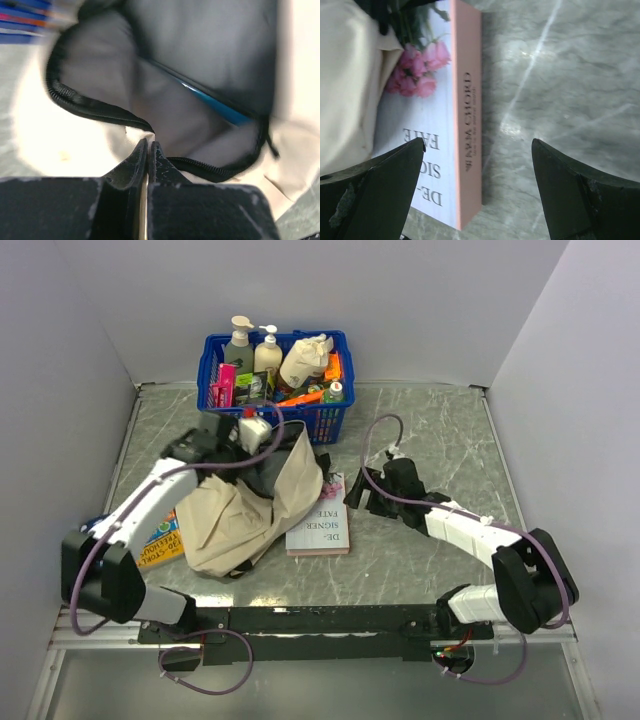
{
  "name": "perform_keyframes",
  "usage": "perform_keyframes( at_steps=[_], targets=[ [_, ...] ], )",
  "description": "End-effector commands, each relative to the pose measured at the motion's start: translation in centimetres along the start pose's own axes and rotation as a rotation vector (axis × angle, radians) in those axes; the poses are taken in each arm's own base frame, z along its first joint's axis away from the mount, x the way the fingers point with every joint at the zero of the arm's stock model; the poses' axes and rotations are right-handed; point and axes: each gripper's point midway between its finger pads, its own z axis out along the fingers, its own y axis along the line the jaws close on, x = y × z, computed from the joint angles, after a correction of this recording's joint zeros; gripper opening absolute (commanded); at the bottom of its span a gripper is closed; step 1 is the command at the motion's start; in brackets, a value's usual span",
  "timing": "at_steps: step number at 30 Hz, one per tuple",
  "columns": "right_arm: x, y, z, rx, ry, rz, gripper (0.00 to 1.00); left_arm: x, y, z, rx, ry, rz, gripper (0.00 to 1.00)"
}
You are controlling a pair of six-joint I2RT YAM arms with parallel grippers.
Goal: Pack the student bag
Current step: Adjust the book at the center of the board.
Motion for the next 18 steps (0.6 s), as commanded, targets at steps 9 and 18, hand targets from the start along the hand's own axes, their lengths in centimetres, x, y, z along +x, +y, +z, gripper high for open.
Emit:
perform_keyframes(
  at_steps=[9,18],
  targets=[
    [-1.6,4.5,2.0,-0.061,-0.055,-0.011,0.93,2.6,-13.8,9.5,0.332,0.116,0.135,0.01],
    [-0.9,-0.8,-2.3,0.143,-0.123,-0.040,0.93,2.8,-24.5,12.1,0.609,0.161,0.281,0.01]
  ],
)
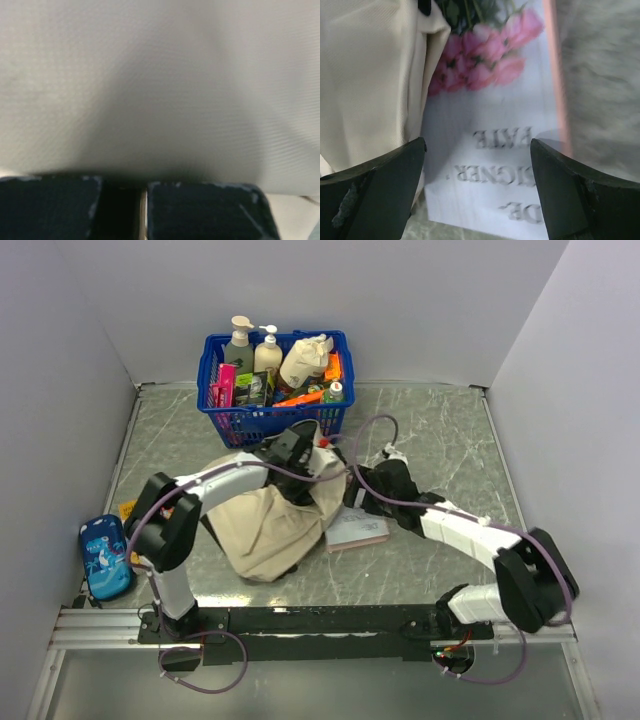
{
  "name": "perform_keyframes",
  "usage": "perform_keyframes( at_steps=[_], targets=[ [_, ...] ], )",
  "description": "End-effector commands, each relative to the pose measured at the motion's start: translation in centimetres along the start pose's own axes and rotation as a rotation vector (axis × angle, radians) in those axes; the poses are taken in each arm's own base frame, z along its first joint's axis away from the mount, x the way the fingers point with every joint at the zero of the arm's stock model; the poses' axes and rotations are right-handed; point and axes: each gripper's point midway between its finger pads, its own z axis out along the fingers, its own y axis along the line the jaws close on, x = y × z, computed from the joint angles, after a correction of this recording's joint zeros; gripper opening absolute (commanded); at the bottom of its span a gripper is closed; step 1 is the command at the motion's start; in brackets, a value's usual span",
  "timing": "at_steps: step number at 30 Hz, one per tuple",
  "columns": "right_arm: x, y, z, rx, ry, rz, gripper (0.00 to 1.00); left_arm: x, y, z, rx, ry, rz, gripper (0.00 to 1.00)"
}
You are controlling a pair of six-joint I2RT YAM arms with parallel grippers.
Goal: Pack the student bag
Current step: Adjust the book at the center of the board.
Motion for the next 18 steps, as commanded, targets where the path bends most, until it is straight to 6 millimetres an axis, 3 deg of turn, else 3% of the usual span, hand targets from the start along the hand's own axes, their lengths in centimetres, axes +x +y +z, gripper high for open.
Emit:
perform_keyframes(
  at_steps=[1,2,4,5,7,9,11,12,13,15,16,18],
  targets=[
    [-1.2,-3.8,-3.9,0.160,-0.117,-0.026,0.93,-1.4,-10.2,4.1,0.328,-0.006,0.101,0.01],
    [-1.6,-4.4,-4.7,0.188,-0.140,-0.034,0.94,-3.2,-11.8,3.7,0.365,-0.037,0.136,0.01],
    [-2.8,-5.3,-7.2,0.235,-0.200,-0.062,0.94,-3.9,-13.0,3.5,0.412,-0.028,0.144,0.01],
    [-3.4,-4.9,-8.5,0.217,-0.232,-0.066,0.94,-5.5,-13.4,2.6,0.437,-0.062,0.147,0.01],
    [-2.7,-5.2,-9.5,0.212,-0.211,-0.068,0.94,-6.1,-12.6,1.2,0.425,-0.069,0.146,0.01],
    [-1.9,-5.0,-10.5,0.175,-0.198,-0.036,0.95,-6.6,-10.6,-0.6,0.339,-0.099,0.154,0.01],
    [-0.1,-4.9,-11.2,0.145,-0.123,-0.009,0.96,-5.6,-7.5,-1.8,0.260,-0.095,0.111,0.01],
    [0.6,-4.6,-11.5,0.129,-0.097,0.025,0.96,-5.8,-5.9,-3.4,0.205,-0.122,0.095,0.01],
    [1.6,-4.8,-11.7,0.127,-0.059,0.044,0.96,-4.7,-3.4,-3.9,0.159,-0.112,0.041,0.01],
    [3.3,-3.7,-12.0,0.048,0.003,0.106,0.96,-3.9,-0.7,-5.9,0.096,-0.129,0.003,0.01],
    [3.9,-3.5,-12.1,0.029,0.020,0.128,0.96,-2.5,1.1,-6.2,0.059,-0.112,-0.033,0.01],
    [5.1,-3.2,-12.2,-0.007,0.057,0.155,0.96,-1.5,2.8,-8.0,0.007,-0.125,-0.031,0.01]
  ],
)
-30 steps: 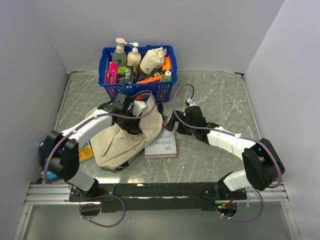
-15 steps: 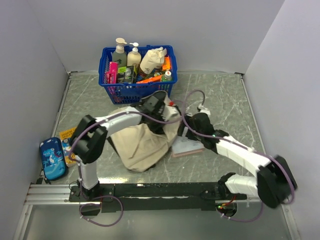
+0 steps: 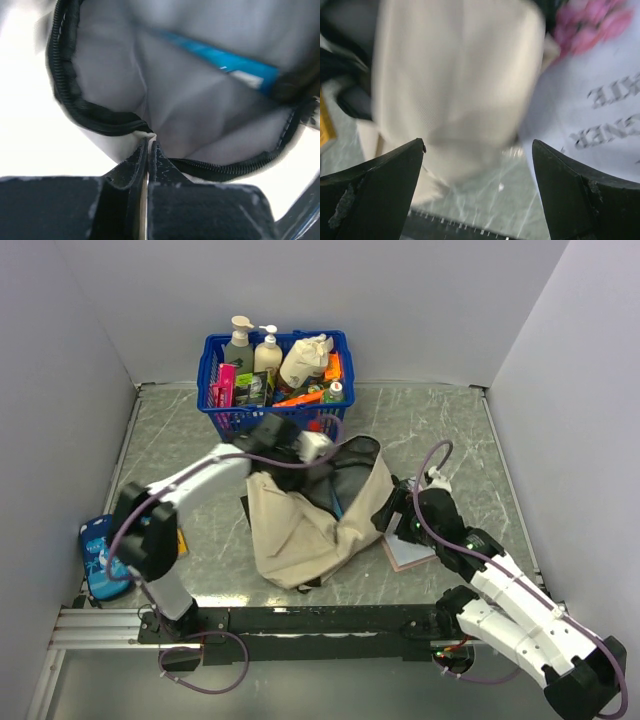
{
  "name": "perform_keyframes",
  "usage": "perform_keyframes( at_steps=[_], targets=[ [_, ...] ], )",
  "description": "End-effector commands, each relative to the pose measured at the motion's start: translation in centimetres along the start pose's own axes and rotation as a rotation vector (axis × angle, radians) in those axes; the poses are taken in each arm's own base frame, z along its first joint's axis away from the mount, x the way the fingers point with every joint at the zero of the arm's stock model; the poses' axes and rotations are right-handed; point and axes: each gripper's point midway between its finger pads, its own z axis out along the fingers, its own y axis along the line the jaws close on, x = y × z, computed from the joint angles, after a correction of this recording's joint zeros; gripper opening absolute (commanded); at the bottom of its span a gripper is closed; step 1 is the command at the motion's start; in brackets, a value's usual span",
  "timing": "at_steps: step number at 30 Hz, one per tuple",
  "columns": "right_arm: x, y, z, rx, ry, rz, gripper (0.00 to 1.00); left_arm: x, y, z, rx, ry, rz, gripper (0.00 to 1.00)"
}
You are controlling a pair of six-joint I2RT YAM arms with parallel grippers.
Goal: Pack the student bag
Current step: Adjust the book at the center of the board.
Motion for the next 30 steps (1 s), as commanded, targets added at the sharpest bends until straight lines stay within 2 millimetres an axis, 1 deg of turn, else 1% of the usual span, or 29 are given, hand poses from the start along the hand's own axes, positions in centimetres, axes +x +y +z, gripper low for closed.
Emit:
perform_keyframes(
  at_steps=[1,3,4,5,7,8,10,11,12,15,16,18,19,21,22,23,24,26,30],
  targets=[
    [4.2,0.1,-0.9,-0.049,0.163,0.101,0.96,3.2,5.4,-5.9,-0.202,0.015,-0.048,0.01],
    [4.9,0.3,-0.9,-0.064,0.202,0.102,0.96,3.9,6.1,-7.4,-0.251,0.013,-0.023,0.01],
    [5.1,0.4,-0.8,-0.064,0.213,0.105,0.96,5.0,6.8,-7.8,-0.289,0.035,-0.030,0.01],
    [5.5,0.6,-0.4,-0.072,0.235,0.106,0.96,5.3,7.0,-8.2,-0.299,0.038,-0.026,0.01],
    [6.2,1.2,-0.1,-0.100,0.285,0.100,0.97,5.7,7.2,-8.9,-0.316,0.036,-0.038,0.01],
    [6.6,1.2,0.3,-0.093,0.310,0.096,0.96,5.7,7.1,-9.1,-0.318,0.032,-0.046,0.01],
    [6.8,1.7,0.8,-0.115,0.328,0.099,0.97,5.6,7.0,-9.5,-0.317,0.019,-0.057,0.01],
    [7.3,1.6,1.2,-0.107,0.349,0.099,0.97,5.6,6.9,-9.5,-0.314,0.011,-0.064,0.01],
    [7.4,1.6,1.5,-0.109,0.352,0.104,0.97,5.4,6.8,-9.6,-0.311,0.001,-0.065,0.01],
    [8.4,1.1,1.9,-0.082,0.398,0.109,0.97,5.2,6.4,-9.4,-0.288,-0.012,-0.075,0.01],
    [8.8,0.4,1.8,-0.054,0.416,0.105,0.97,5.1,6.4,-9.4,-0.284,-0.014,-0.078,0.01],
    [8.8,-0.7,1.6,-0.009,0.406,0.087,0.98,5.0,6.3,-9.1,-0.270,-0.013,-0.081,0.01],
    [9.0,-1.5,0.8,0.022,0.408,0.080,0.98,4.8,6.3,-9.2,-0.268,-0.018,-0.082,0.01],
    [8.5,-3.3,0.3,0.094,0.364,0.050,0.98,4.5,6.3,-9.2,-0.264,-0.028,-0.076,0.01],
    [8.6,-4.4,-0.6,0.138,0.359,0.040,0.98,4.4,6.3,-9.2,-0.262,-0.029,-0.076,0.01],
    [8.0,-4.7,-1.2,0.161,0.338,0.024,0.98,4.4,6.3,-9.1,-0.261,-0.032,-0.075,0.01],
    [6.9,-6.0,-1.3,0.226,0.276,0.006,0.98,4.4,6.1,-9.0,-0.250,-0.032,-0.074,0.01],
    [5.8,-6.5,-2.0,0.257,0.221,0.004,0.98,4.4,6.1,-8.7,-0.242,-0.030,-0.081,0.01],
    [4.7,-7.6,-1.4,0.353,0.177,0.029,0.99,4.4,5.9,-8.6,-0.232,-0.033,-0.075,0.01]
  ],
)
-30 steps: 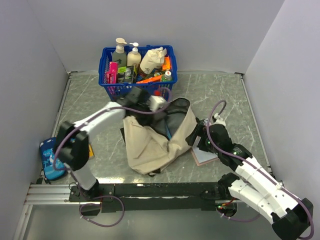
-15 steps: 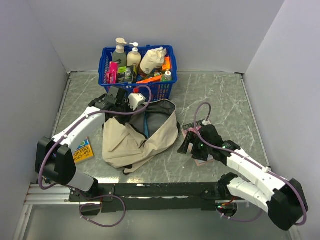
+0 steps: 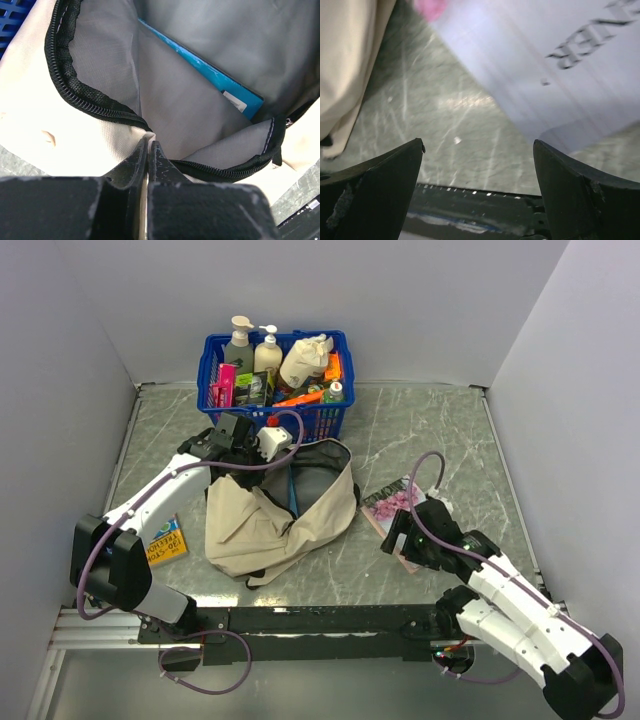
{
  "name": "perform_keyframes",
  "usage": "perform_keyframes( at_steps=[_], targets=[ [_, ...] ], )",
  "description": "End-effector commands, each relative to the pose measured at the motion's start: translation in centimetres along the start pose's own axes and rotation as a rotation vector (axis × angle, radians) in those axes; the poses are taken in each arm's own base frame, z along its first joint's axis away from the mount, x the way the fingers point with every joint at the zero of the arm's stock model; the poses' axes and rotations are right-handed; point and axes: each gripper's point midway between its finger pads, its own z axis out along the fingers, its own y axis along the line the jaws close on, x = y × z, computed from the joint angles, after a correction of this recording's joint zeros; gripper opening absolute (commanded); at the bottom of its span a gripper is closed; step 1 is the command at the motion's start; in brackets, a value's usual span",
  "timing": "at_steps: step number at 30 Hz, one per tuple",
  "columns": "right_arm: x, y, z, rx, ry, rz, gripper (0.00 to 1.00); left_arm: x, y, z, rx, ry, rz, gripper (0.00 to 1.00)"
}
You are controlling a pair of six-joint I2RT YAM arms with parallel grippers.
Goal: Pack the student bag
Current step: Adjust the book at the center of the board.
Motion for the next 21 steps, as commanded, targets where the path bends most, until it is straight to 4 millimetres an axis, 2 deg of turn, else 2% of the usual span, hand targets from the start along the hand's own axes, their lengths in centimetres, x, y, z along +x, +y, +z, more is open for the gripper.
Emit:
perform_keyframes(
  at_steps=[1,5,7,8,10,12,15,16,18,19,21],
  targets=[
    [-2.5,-2.5,0.0,0.190,-0.090,0.021,1.00,-0.8,-0.3,-0.5,0.025,-0.030,-0.003,0.01],
    [-5.6,-2.1,1.4,0.222,-0.116,0.086,1.00,-0.9,-0.3,-0.7,0.029,-0.035,0.006,0.01],
    [-6.3,-2.2,1.8,0.251,-0.082,0.115,1.00,-0.8,-0.3,-0.9,0.030,-0.031,0.007,0.01],
    [-7.4,-1.2,1.1,0.226,-0.101,0.111,1.00,-0.8,-0.1,-1.0,0.028,-0.033,0.007,0.01],
    [-7.6,1.1,-0.1,0.136,-0.127,0.075,1.00,-0.7,0.3,-1.2,0.014,-0.036,0.018,0.01],
    [-6.9,2.6,-0.7,0.056,-0.115,0.045,1.00,-0.4,1.0,-1.3,-0.005,-0.036,0.012,0.01],
    [-4.1,3.2,-0.6,0.040,-0.032,0.033,1.00,-0.2,1.6,-1.2,0.004,-0.038,-0.005,0.01],
    [-3.1,3.1,0.0,0.041,-0.004,0.028,1.00,-0.2,1.7,-1.1,0.006,-0.038,-0.012,0.01],
    [-1.5,4.3,0.4,-0.019,0.040,0.019,1.00,-0.2,1.9,-1.0,0.010,-0.042,-0.019,0.01],
    [-0.5,3.9,1.1,-0.014,0.067,0.027,1.00,-0.1,1.9,-1.0,0.010,-0.041,-0.021,0.01],
    [0.0,3.9,1.9,-0.011,0.087,0.051,1.00,-0.3,2.2,-1.1,0.006,-0.043,-0.022,0.01]
  ],
)
